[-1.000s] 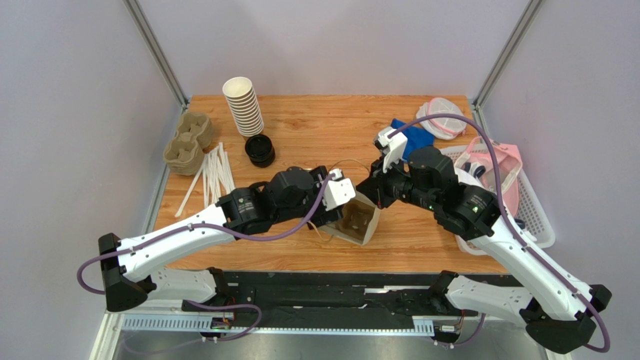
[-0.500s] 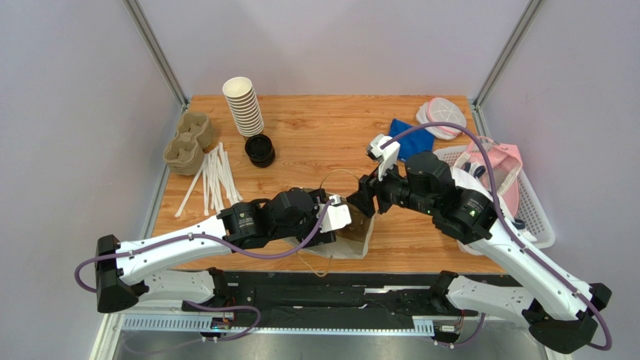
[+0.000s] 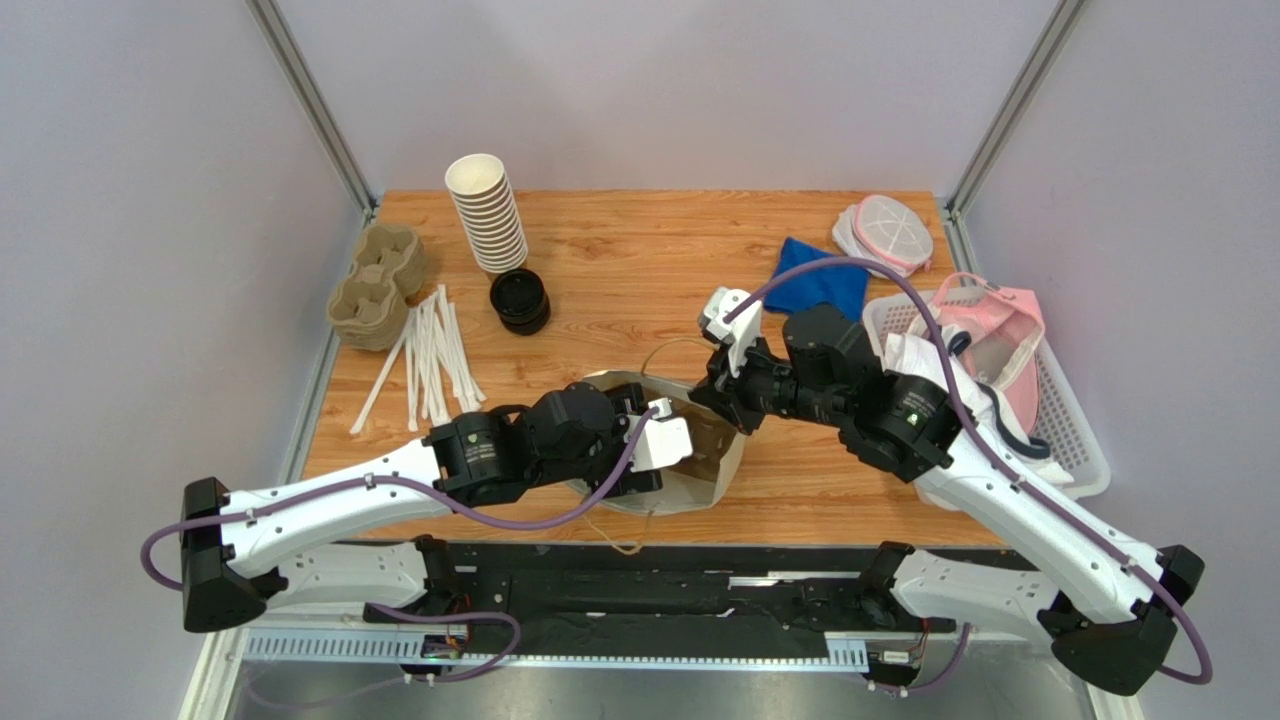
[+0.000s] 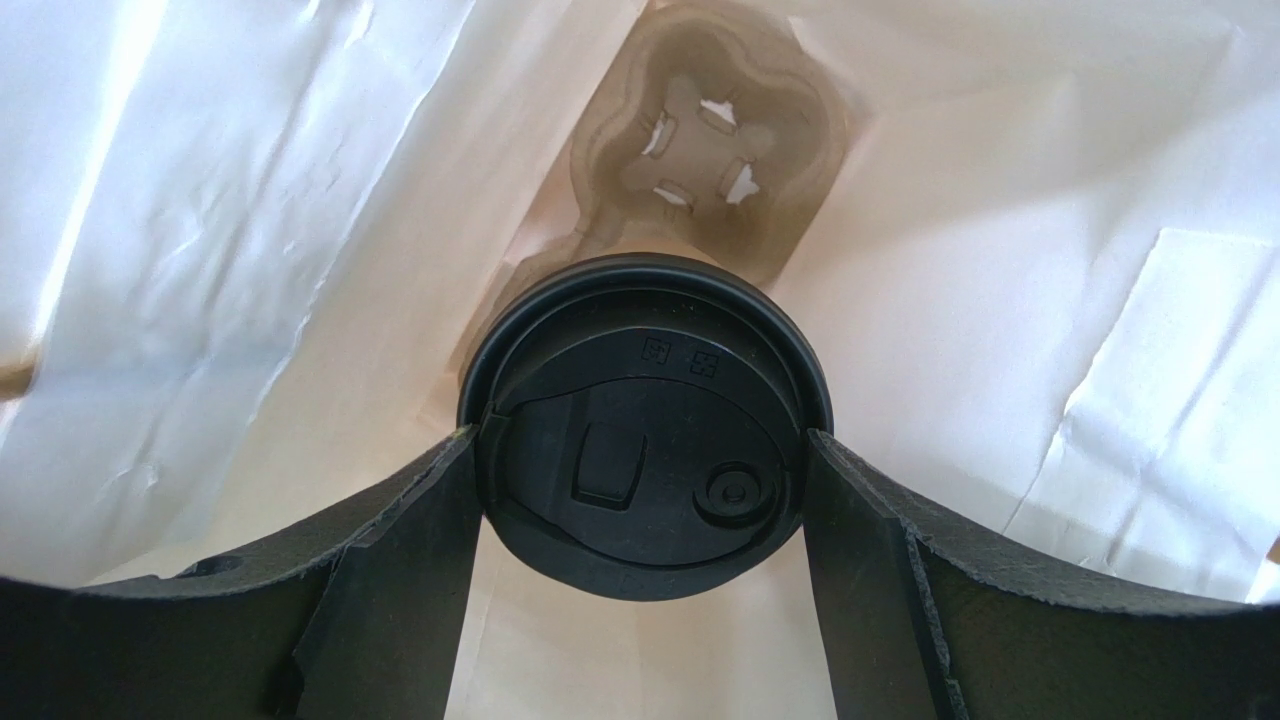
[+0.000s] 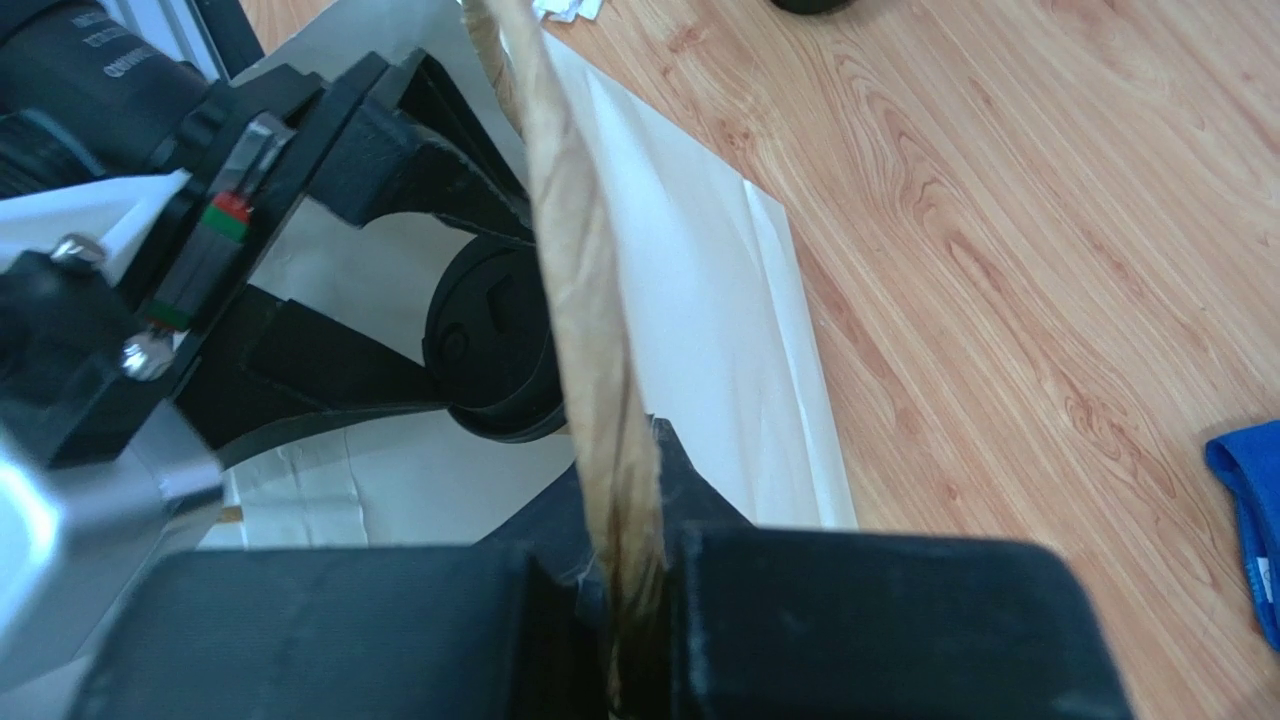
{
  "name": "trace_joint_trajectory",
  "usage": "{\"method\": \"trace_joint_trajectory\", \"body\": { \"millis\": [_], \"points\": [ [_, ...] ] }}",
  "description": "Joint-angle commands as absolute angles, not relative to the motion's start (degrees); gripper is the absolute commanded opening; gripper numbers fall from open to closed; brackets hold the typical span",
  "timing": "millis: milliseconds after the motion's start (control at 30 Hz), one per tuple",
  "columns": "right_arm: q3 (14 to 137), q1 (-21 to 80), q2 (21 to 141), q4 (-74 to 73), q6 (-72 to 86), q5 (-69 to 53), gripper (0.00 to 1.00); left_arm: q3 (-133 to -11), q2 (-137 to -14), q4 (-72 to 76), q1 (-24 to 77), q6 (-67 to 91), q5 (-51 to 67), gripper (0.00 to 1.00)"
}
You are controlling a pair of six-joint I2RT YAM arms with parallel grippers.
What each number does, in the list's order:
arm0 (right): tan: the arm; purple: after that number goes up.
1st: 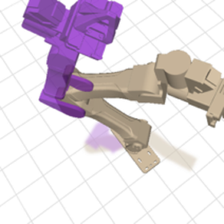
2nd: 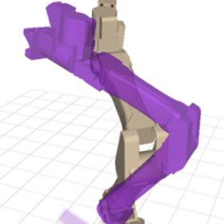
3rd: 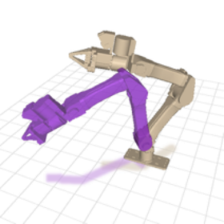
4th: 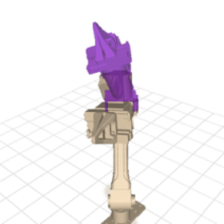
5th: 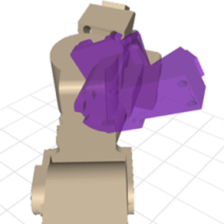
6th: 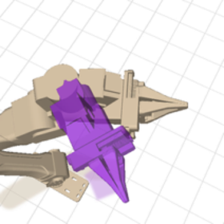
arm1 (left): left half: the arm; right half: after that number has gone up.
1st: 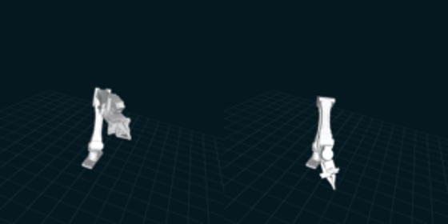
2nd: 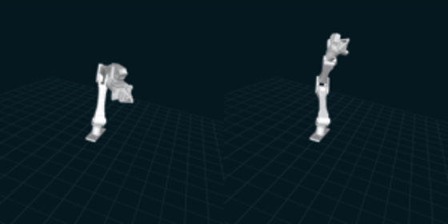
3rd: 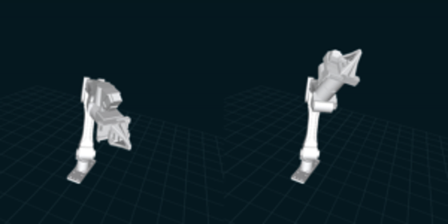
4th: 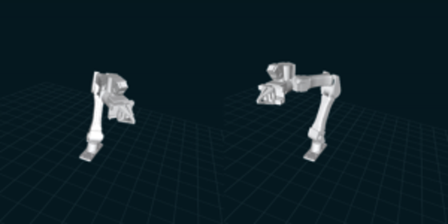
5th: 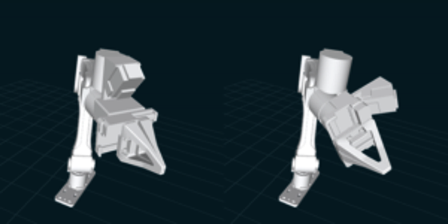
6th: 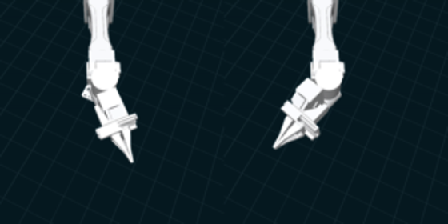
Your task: Pack the takeout coffee
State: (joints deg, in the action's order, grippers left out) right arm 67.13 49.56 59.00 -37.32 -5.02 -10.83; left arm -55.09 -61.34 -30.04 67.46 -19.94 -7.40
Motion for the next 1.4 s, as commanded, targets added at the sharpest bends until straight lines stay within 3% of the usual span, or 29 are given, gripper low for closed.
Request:
{"method": "trace_joint_trajectory", "body": {
  "millis": [0, 533, 800, 1100, 1367],
  "points": [
    [63.73, 51.67, 53.53, -28.92, -6.32, -8.62, 0.0, -53.97, -59.77, -26.19, 68.46, -23.54, -9.49, 0.2],
    [53.7, 68.9, 45.79, -21.35, -15.12, 10.37, 0.0, -45.44, -57.57, -17.67, 77.61, -34.54, -16.61, 0.19],
    [58.7, 69.0, 47.99, -24.6, -13.71, 14.15, 0.0, -48.52, -55.9, -23.28, 77.96, -34.27, -16.26, 0.19],
    [63.97, 69.08, 51.32, -29.96, -16.27, 12.93, 0.0, -44.03, -50.1, -23.55, 78.05, -35.51, -15.03, 0.19],
    [70.67, 69.0, 56.42, -35.07, -16.96, 12.66, 0.0, -49.48, -54.13, -23.48, 78.05, -35.77, -14.41, 0.19]
  ]
}}
